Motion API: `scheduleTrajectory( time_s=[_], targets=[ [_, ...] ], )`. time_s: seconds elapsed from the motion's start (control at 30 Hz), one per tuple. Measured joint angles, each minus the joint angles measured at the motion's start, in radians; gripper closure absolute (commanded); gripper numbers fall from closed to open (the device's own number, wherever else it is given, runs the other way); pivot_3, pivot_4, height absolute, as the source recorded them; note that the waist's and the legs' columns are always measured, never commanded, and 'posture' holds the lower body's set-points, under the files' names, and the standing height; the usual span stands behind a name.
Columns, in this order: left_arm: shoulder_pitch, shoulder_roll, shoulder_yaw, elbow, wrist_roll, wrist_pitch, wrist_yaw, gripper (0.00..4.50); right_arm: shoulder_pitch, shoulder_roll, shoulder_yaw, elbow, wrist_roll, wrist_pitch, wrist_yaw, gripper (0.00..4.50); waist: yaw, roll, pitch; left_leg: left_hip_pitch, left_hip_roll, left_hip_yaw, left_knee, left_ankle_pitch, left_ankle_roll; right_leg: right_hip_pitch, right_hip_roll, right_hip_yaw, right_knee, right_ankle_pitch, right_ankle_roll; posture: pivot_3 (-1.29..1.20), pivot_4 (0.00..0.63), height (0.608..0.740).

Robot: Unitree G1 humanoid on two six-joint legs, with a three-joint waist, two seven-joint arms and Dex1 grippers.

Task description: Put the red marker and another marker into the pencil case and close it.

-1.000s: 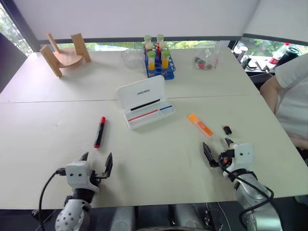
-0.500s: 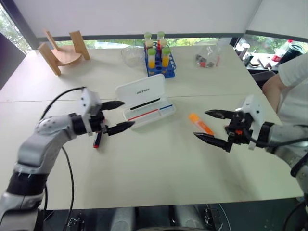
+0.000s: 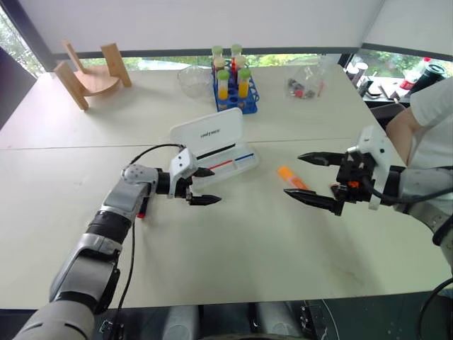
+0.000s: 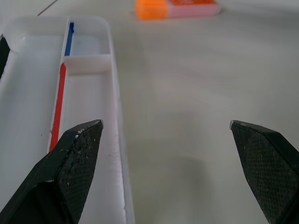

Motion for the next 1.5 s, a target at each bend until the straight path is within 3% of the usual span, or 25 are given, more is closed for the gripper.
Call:
scheduleTrajectory(
  time_s=[0.07,0.17,0.4,0.7,1.0,1.1,1.23,1.33,1.5],
  targets=[
    [-0.008,-0.015,0.000,0.042,0.018,-0.021,0.003,0.03,0.001,0.003,-0.002,0.000,0.000,0.000,-0.011,0.00,0.000,0.000,0.000,0.000,0.000,0.000,0.000,0.000,0.000,0.000,0.000,0.000,0.000,0.000,0.000,0.00,0.150,0.740],
    [-0.019,-0.027,0.004,0.062,0.030,-0.032,0.003,0.92,0.001,0.005,-0.003,-0.001,0.001,0.000,-0.020,0.00,0.000,0.000,0.000,0.000,0.000,0.000,0.001,0.000,0.000,0.000,0.000,0.000,0.001,0.000,0.000,0.00,0.150,0.740],
    [0.025,-0.006,0.018,0.000,0.031,-0.007,-0.037,4.45,-0.013,0.006,-0.002,0.004,0.001,-0.005,-0.031,0.00,-0.001,0.000,0.000,0.000,0.000,-0.001,0.001,0.000,0.000,0.000,0.000,0.000,0.002,0.000,0.000,0.00,0.150,0.740],
    [0.189,0.101,0.024,-0.247,0.000,0.023,-0.175,4.45,-0.061,0.009,0.013,0.027,-0.001,-0.008,-0.026,0.00,-0.001,0.000,0.000,0.001,0.000,0.000,0.001,0.000,0.000,0.000,0.000,0.000,0.002,0.000,0.000,0.00,0.150,0.740],
    [0.214,0.112,0.025,-0.264,-0.002,-0.007,-0.188,4.45,-0.067,0.009,0.026,0.043,-0.004,-0.026,-0.017,0.00,0.000,0.000,0.000,0.001,0.000,0.000,0.001,0.000,0.000,0.000,-0.001,0.000,0.003,0.000,0.000,0.00,0.150,0.740],
    [0.215,0.108,0.024,-0.263,0.010,-0.012,-0.171,3.55,-0.067,0.009,0.026,0.044,-0.005,-0.030,-0.015,0.00,0.000,0.000,0.000,0.001,0.000,0.000,0.002,0.000,0.000,0.000,-0.001,0.000,0.003,0.000,0.000,0.00,0.150,0.740],
    [0.247,0.124,0.041,-0.328,-0.006,0.027,-0.159,1.56,-0.067,0.008,0.027,0.044,-0.006,-0.032,-0.007,0.00,-0.002,0.000,0.000,0.001,0.001,0.000,0.001,0.000,0.000,0.000,-0.001,0.000,0.003,0.000,0.000,0.00,0.150,0.740],
    [0.327,0.185,0.100,-0.525,-0.082,0.124,-0.139,0.07,-0.067,0.006,0.029,0.047,-0.007,-0.033,-0.004,0.00,-0.007,0.001,0.000,0.001,0.002,0.000,0.000,0.000,0.000,-0.001,0.000,0.000,0.003,0.000,0.000,0.00,0.150,0.740],
    [0.400,0.255,0.282,-0.830,-0.266,0.349,-0.019,0.07,-0.070,0.006,0.034,0.059,-0.016,-0.039,0.007,0.00,-0.002,0.001,0.001,0.001,0.002,0.000,0.001,0.000,0.000,0.000,-0.001,0.000,0.003,0.000,0.000,0.00,0.150,0.740]
  ],
)
